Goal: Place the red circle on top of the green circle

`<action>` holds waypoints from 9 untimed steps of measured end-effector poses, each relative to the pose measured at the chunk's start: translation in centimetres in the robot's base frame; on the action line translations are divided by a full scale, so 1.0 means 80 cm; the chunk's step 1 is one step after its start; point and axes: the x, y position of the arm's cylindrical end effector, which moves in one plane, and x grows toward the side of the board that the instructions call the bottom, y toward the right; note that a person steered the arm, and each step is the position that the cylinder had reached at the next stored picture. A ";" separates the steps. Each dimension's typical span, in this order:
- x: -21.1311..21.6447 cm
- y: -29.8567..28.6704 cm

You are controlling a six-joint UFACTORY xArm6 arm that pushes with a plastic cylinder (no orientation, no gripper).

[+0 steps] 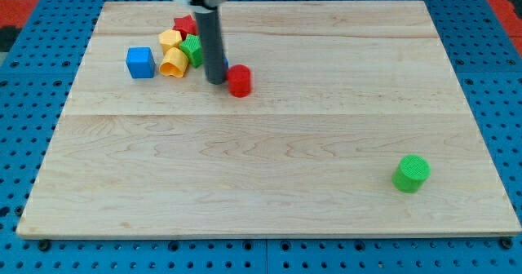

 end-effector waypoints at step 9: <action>0.074 0.335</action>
